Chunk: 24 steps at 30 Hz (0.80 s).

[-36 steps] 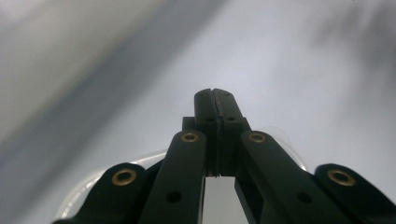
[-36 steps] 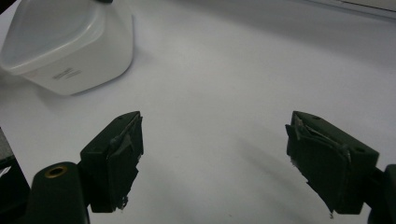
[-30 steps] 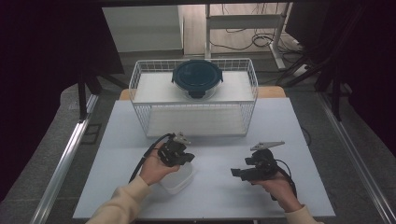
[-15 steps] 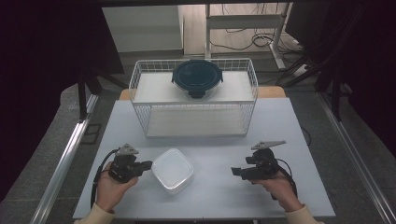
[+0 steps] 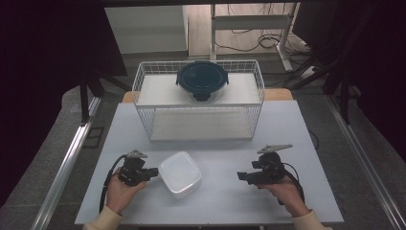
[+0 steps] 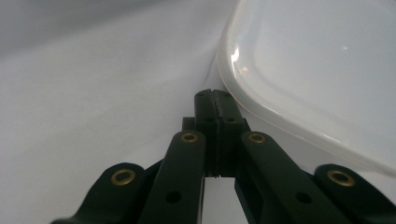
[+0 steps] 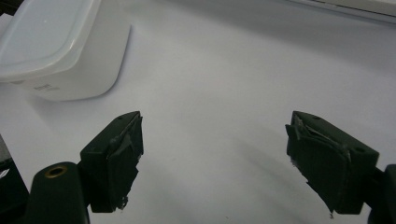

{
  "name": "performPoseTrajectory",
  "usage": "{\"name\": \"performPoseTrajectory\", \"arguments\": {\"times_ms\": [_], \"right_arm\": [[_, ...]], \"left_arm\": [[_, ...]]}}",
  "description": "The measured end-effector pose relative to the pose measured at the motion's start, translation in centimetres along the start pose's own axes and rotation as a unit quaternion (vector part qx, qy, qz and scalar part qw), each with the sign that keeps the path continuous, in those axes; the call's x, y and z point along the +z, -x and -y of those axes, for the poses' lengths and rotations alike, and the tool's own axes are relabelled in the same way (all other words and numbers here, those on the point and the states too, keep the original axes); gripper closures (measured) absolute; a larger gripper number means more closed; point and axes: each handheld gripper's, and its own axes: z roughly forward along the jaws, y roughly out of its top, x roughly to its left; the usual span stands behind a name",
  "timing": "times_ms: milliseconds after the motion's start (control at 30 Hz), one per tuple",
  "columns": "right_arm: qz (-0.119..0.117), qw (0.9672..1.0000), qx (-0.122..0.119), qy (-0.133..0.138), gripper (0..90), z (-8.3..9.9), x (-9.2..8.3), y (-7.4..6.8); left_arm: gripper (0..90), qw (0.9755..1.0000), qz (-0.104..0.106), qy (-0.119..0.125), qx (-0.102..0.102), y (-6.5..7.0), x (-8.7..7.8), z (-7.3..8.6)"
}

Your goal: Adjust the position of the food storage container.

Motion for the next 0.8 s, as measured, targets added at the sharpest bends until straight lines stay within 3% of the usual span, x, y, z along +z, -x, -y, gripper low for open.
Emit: {"name": "performPoseTrajectory", "arguments": {"times_ms": [567, 600, 667, 800], "right_arm": [[-0.002, 1.0000, -0.003, -0.005, 18.3, 0.1, 0.2, 0.0], [-0.001, 1.0000, -0.003, -0.005, 18.3, 0.1, 0.3, 0.0], [-0.001, 1.0000, -0.004, -0.005, 18.3, 0.1, 0.3, -0.1], [-0.001, 1.0000, -0.002, -0.006, 18.3, 0.1, 0.3, 0.0]], "left_arm": [[90.0, 0.9988, 0.046, -0.004, 0.016, 2.5, 4.3, -4.4], [90.0, 0.9988, 0.049, 0.003, 0.006, 2.7, 4.7, -4.5], [90.0, 0.9985, 0.051, -0.002, 0.019, 2.8, 5.0, -4.8], [90.0, 0.9985, 0.051, 0.000, 0.021, 3.0, 5.2, -5.1]]}}
